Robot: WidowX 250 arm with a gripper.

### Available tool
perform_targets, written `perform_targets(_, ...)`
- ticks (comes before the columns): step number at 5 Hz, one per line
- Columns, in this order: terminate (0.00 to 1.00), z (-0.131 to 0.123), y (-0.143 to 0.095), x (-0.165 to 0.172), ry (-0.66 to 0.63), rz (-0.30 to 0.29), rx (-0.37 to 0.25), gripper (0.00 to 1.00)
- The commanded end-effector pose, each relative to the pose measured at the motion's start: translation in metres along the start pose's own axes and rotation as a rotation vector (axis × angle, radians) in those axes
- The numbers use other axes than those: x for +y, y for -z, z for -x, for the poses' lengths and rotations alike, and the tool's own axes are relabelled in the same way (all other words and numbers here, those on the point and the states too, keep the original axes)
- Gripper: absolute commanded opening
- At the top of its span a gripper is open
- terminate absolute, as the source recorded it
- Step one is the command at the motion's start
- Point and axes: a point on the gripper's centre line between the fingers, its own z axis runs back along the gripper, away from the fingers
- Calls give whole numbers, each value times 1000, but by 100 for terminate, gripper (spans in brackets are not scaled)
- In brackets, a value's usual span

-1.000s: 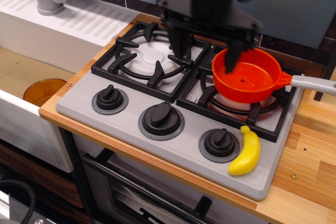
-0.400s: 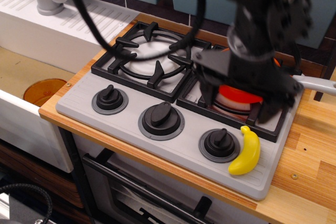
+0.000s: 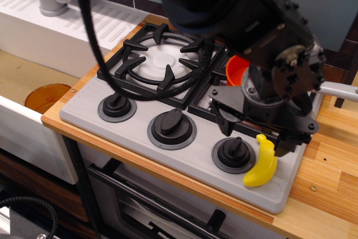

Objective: End effector transition from pot or pan to object

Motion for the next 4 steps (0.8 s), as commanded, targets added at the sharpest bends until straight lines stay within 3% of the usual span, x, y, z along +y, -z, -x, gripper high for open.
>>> perform_targets(1,0,2,8,-15,-24,16,-54,100)
perform_targets(3,0,11,11,-26,-35,18,-69,100)
perform_targets(4,100,13,17,-29,-35,22,-73,100)
